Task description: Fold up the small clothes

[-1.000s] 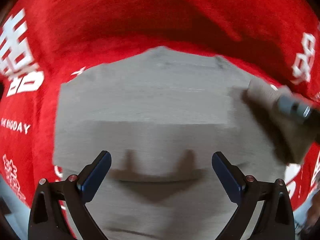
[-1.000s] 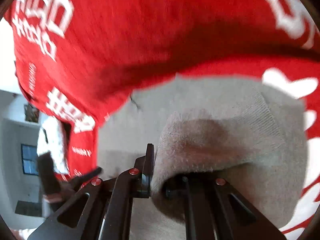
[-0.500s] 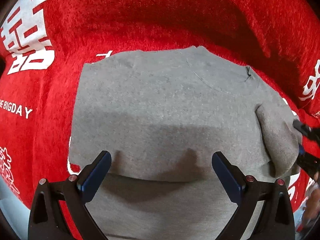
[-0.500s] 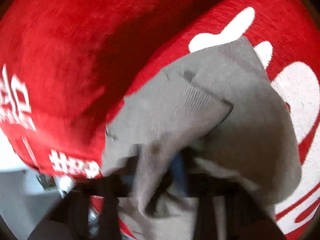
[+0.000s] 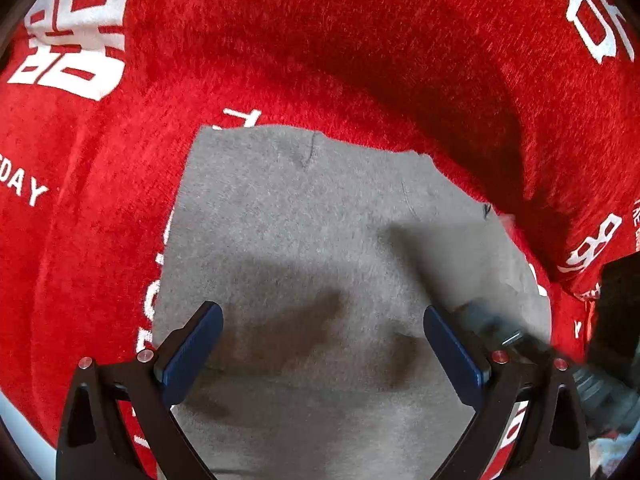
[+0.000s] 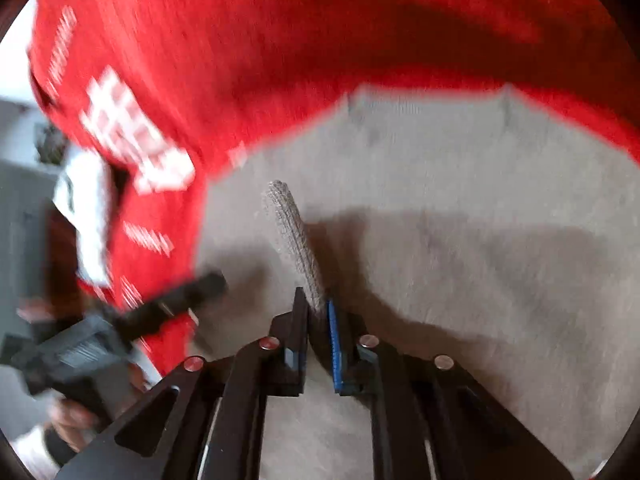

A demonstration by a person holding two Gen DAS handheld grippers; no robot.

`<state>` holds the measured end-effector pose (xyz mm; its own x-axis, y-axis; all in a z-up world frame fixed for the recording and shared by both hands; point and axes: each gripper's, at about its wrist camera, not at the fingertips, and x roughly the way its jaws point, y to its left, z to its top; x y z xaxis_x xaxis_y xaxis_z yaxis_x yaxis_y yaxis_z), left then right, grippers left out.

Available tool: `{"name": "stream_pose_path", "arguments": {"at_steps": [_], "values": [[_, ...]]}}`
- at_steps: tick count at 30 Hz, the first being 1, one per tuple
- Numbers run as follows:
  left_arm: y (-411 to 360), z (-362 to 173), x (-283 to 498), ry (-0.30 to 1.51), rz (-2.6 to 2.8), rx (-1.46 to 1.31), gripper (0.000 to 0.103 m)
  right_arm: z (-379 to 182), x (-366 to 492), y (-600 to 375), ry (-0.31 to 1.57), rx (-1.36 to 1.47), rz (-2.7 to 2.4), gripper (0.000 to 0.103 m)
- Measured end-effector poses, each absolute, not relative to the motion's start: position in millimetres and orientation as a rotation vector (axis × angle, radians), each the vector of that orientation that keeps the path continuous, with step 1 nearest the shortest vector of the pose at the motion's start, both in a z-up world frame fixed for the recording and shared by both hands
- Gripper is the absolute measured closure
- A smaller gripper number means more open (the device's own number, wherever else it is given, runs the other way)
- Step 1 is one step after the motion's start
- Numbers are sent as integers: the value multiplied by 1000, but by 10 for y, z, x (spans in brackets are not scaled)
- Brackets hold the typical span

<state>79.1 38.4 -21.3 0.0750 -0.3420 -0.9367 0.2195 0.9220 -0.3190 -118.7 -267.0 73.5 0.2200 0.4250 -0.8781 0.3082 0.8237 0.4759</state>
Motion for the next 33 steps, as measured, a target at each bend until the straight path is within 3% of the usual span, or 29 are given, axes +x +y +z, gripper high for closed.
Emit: {"name": "stream_pose_path", "arguments": {"at_steps": [3, 5, 13, 15, 17, 22, 24, 33], "values": [[286, -249, 718, 1452, -455, -85, 2, 686, -1396, -2634, 1410, 639, 100, 78], [222, -301, 676, 1474, -485, -76, 2, 756, -1603, -2764, 1394, 653, 79, 61], [-92, -384, 486, 1536, -563, -84, 3, 910, -2713, -3810, 1325, 1014, -211, 57], [-158, -385, 504, 1533, -562, -100, 30, 848, -3023, -4063, 1251, 1169, -303, 57], [-211, -417, 538, 1548, -560, -99, 95, 789, -3221, -4222, 1176, 1288, -360, 57], [-199, -175, 629, 1501, -642, -181, 96, 639, -3459, -4473, 987, 1494, -427, 57], [-180, -36, 648, 1467, -663, -167, 95, 715, -3468, -4562, 948, 1456, -463, 99], [-124, -337, 480, 1506, -609, -19, 95, 832, -3237, -4677, 1076, 1186, -442, 97]]}}
